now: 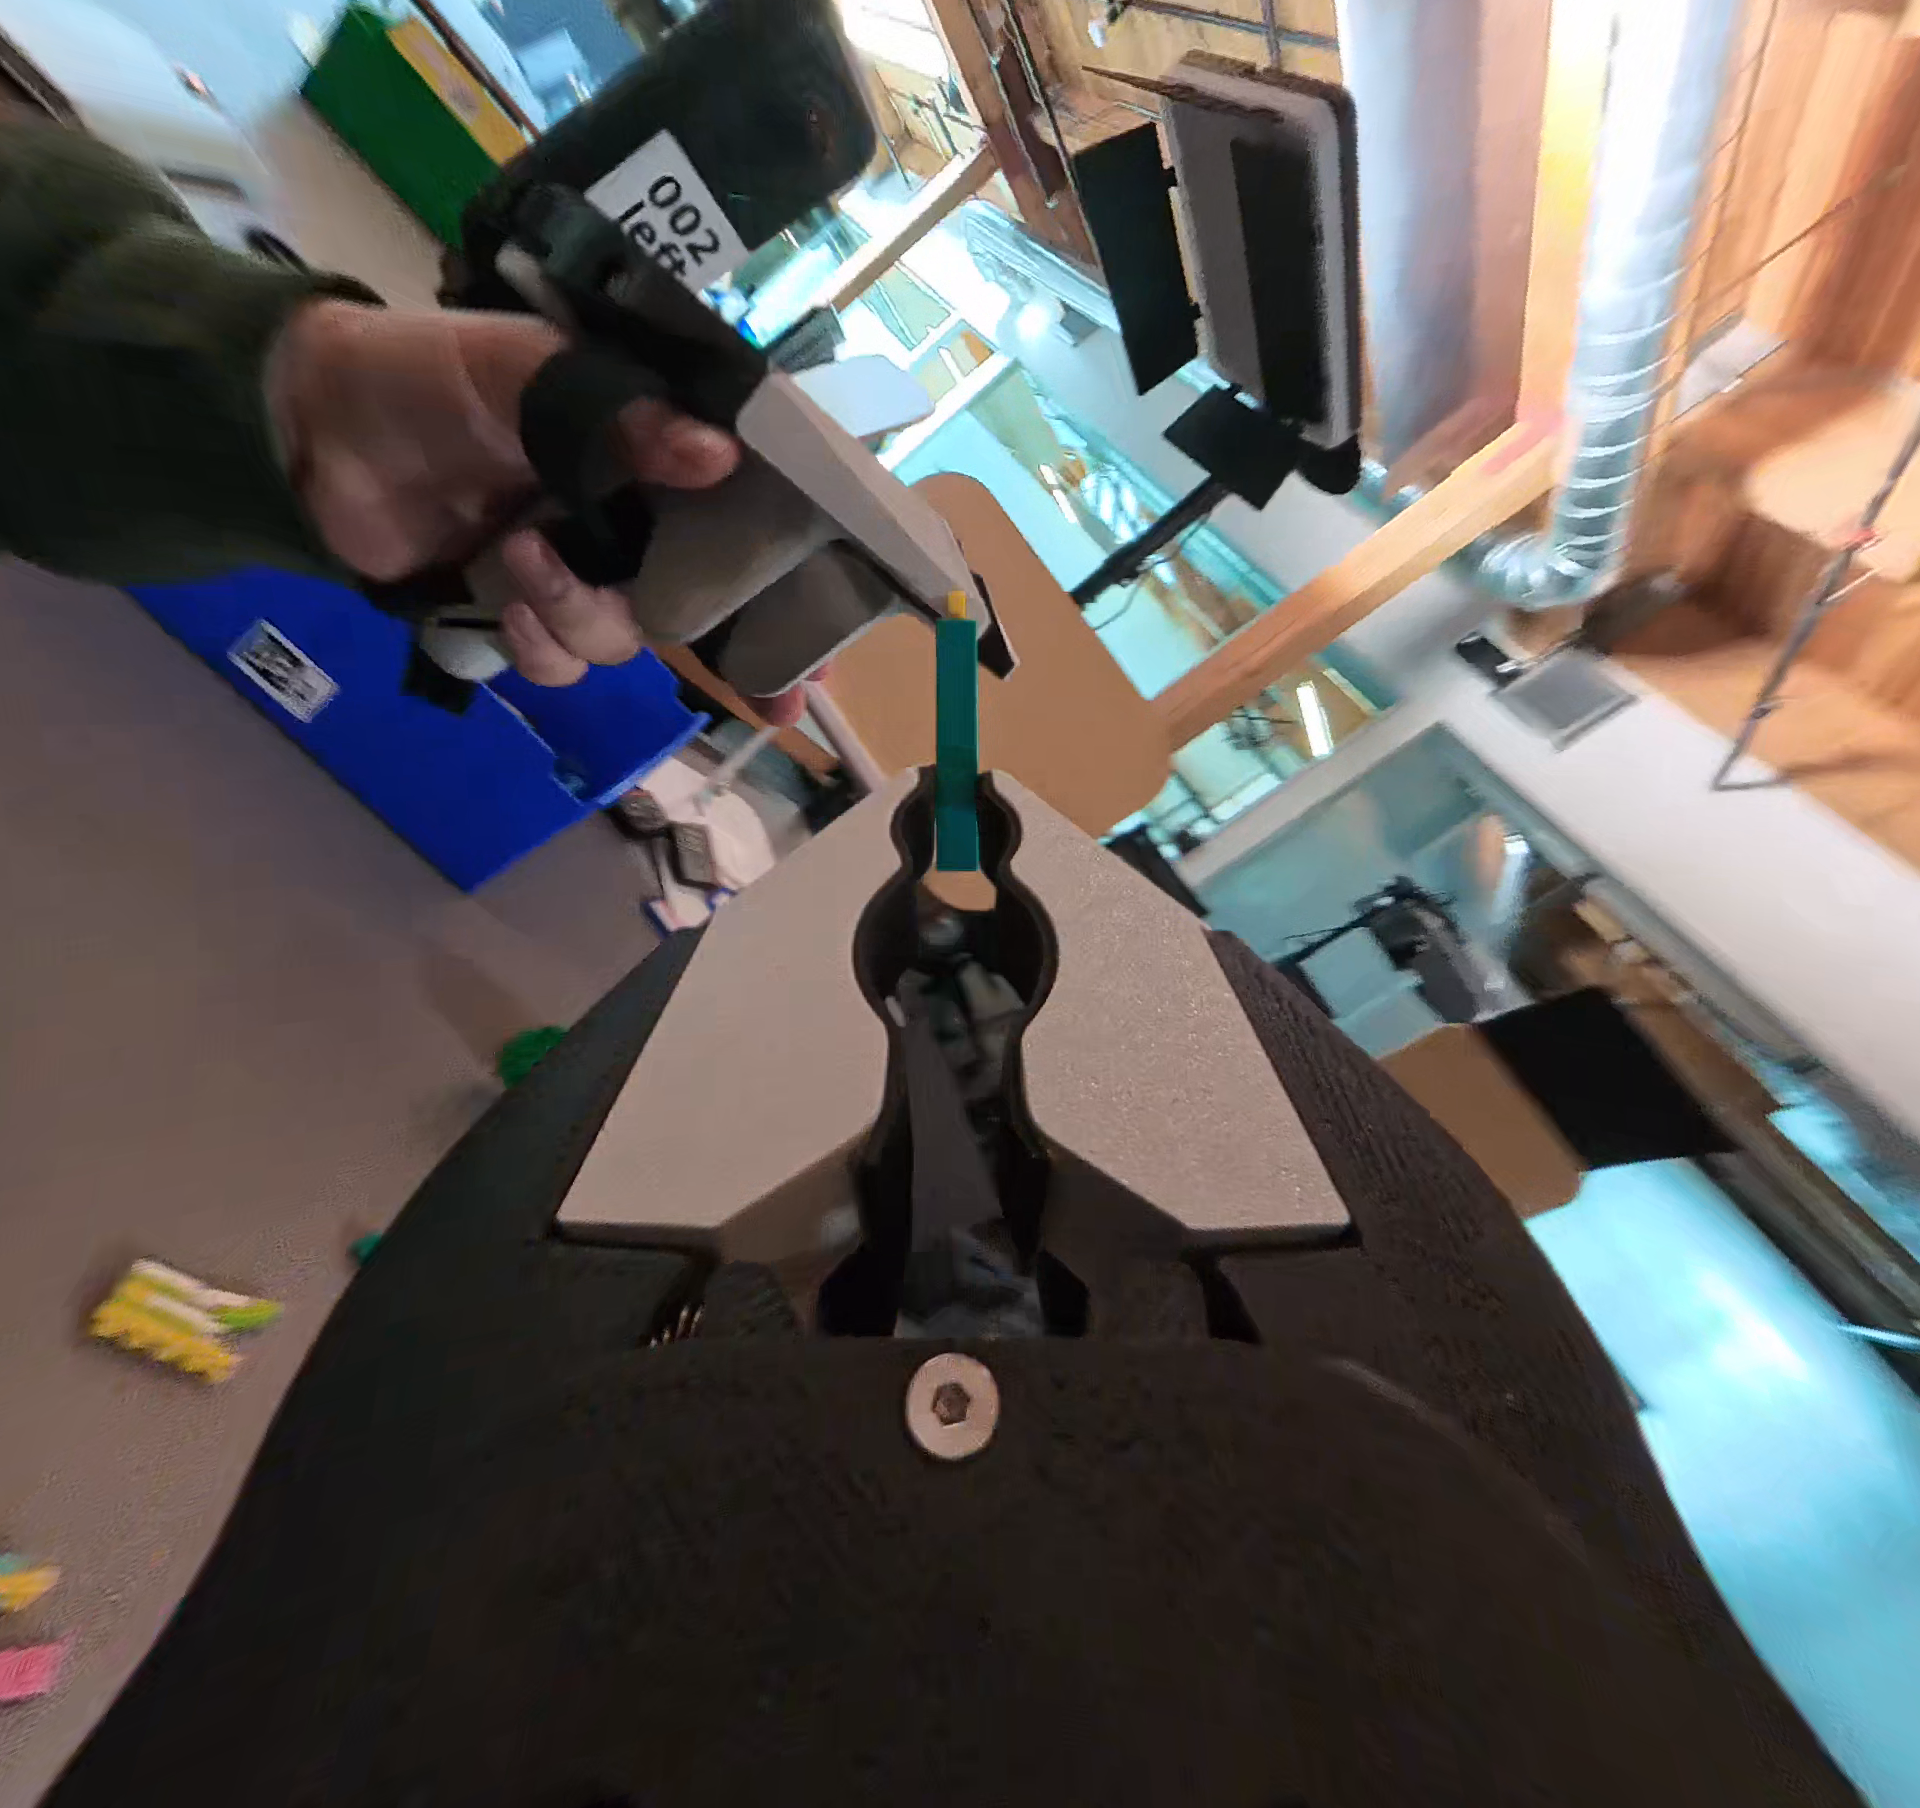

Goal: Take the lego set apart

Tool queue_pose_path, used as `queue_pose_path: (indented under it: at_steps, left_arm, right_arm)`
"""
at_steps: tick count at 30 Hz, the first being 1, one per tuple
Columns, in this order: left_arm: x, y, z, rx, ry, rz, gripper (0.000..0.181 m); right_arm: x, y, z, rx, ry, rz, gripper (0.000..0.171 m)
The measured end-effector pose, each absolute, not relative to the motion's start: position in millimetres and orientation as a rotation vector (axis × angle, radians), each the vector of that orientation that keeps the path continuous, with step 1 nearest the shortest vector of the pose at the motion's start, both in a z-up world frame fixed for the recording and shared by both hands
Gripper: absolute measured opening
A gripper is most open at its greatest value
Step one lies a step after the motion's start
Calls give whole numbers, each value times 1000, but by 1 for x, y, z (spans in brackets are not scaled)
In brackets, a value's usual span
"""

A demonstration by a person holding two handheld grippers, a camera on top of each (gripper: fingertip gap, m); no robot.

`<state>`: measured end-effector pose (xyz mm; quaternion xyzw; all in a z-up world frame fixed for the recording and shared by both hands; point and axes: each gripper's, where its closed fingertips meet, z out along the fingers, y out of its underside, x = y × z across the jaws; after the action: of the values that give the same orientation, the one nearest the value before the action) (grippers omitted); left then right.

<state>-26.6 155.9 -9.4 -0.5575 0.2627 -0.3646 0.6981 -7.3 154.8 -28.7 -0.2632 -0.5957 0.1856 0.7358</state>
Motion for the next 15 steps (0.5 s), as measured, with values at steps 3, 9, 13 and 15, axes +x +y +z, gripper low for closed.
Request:
queue_pose_path:
  at_steps: [3, 9, 13, 15]
  left_arm:
    - [-25, 151, -14, -1247, 598, -911, 12]
    - [-30, 142, -13, -1213, 584, -1017, 27]
    - [-32, 144, -22, -1236, 615, -900, 13]
    - [-32, 144, -24, -1240, 640, -841, 4]
  right_arm:
    - [-11, 155, -30, -516, -1308, 263, 5]
    - [-12, 158, -31, -479, -1293, 129, 5]
    - [-19, 159, -36, -470, -1289, 64, 5]
    - [-21, 161, -39, -465, -1292, 17, 5]
